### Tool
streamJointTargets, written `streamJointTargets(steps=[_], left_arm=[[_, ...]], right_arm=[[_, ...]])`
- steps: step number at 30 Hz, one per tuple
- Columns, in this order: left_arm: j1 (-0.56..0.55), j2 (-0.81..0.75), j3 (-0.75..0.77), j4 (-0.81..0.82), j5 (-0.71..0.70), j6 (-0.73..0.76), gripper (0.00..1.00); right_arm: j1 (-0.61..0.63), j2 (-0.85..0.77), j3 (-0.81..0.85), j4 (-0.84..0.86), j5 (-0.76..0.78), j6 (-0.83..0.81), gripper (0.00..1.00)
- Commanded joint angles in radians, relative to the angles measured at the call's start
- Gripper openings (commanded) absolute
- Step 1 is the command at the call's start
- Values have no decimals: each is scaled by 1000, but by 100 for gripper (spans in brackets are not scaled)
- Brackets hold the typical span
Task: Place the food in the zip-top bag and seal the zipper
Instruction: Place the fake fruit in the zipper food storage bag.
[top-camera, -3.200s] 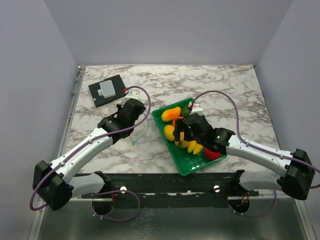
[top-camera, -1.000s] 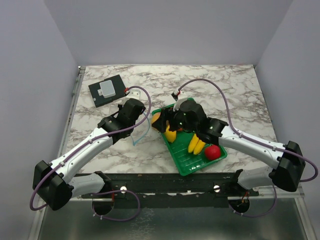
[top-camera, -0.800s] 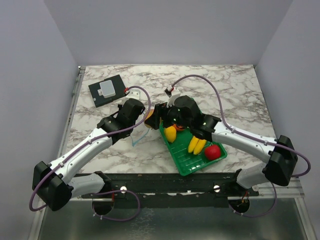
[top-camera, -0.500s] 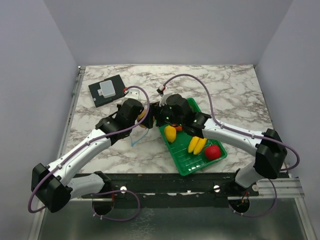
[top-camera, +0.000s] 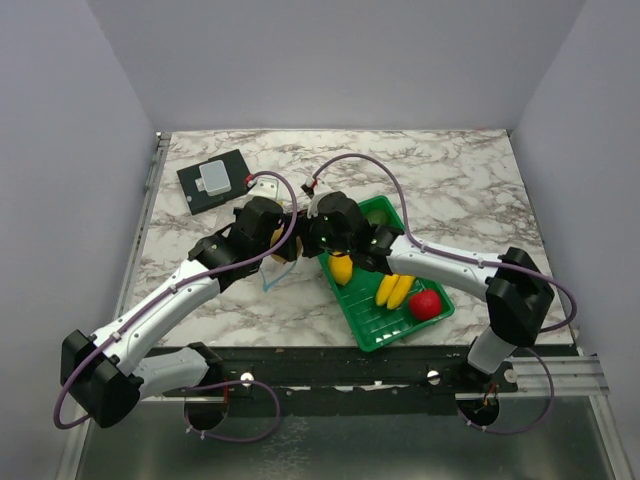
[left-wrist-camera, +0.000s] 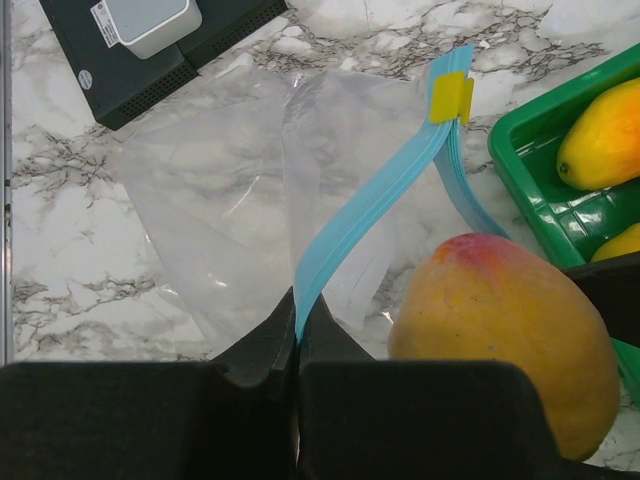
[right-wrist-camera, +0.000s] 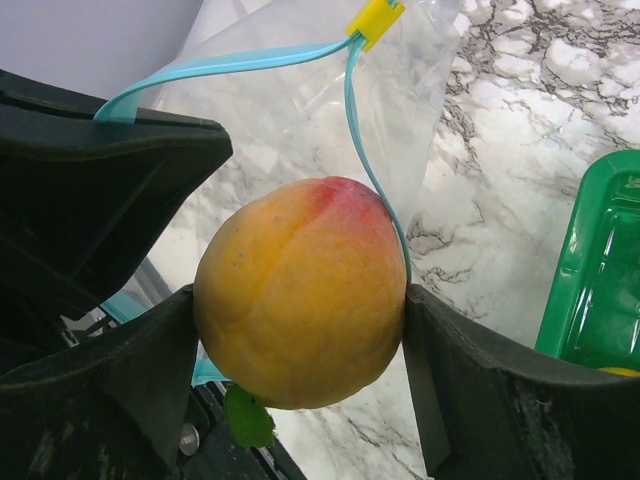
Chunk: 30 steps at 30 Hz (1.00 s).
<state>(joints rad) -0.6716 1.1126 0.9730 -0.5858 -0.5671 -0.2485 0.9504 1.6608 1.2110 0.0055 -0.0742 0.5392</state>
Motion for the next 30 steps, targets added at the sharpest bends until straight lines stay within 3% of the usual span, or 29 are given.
streamJointTargets(steps=[1, 8, 12, 30], left_arm=[[-3, -25, -10, 21, 29, 7, 0], [-3, -23, -11, 21, 29, 8, 0], [-3, -22, -11, 21, 31, 8, 0], [-2, -23, -14, 21, 24, 7, 0]], right_arm=[[11, 28, 41, 17, 22, 17, 65], [19, 31, 38, 23, 36, 19, 82], [22, 22, 34, 27, 42, 20, 99], [25, -105, -44, 0, 71, 12, 100]])
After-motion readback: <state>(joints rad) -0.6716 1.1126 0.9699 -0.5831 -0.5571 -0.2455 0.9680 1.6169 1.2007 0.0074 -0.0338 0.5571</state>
